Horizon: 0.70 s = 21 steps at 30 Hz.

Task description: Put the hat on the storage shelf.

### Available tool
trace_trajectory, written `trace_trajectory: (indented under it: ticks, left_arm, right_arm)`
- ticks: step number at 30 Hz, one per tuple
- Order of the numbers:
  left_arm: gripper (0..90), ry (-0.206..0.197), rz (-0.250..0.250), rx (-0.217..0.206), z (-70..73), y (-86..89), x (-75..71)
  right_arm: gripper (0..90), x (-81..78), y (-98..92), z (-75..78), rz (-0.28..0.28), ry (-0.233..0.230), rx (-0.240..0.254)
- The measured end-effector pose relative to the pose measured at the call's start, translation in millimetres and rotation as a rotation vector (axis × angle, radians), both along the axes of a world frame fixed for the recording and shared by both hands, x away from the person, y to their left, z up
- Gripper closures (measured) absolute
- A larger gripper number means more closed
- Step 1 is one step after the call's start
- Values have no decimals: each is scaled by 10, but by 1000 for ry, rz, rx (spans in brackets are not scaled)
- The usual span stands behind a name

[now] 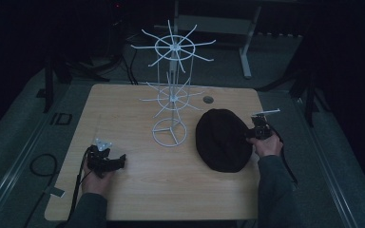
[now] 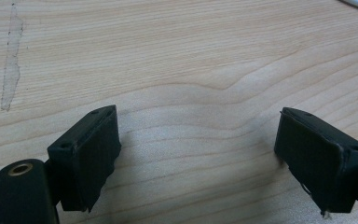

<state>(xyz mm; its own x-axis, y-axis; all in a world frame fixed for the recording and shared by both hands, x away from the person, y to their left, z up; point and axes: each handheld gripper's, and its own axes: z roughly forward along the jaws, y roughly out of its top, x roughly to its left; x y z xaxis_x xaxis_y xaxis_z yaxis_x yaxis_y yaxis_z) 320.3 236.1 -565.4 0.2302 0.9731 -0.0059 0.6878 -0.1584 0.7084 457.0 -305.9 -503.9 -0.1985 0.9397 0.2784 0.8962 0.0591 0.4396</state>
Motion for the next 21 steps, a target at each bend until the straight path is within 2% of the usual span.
trace_trajectory:
  ticks: [10, 14, 21]
  left_arm:
    - [146, 0, 1, -1, 0, -1, 0]
    - [146, 0, 1, -1, -1, -1, 0]
    - [145, 0, 1, -1, 0, -1, 0]
  right_arm:
    - [781, 2, -47, 133, -6, -27, 85]
    - [780, 4, -95, 186, -17, -42, 141]
    - [780, 1, -168, 243, -42, -64, 198]
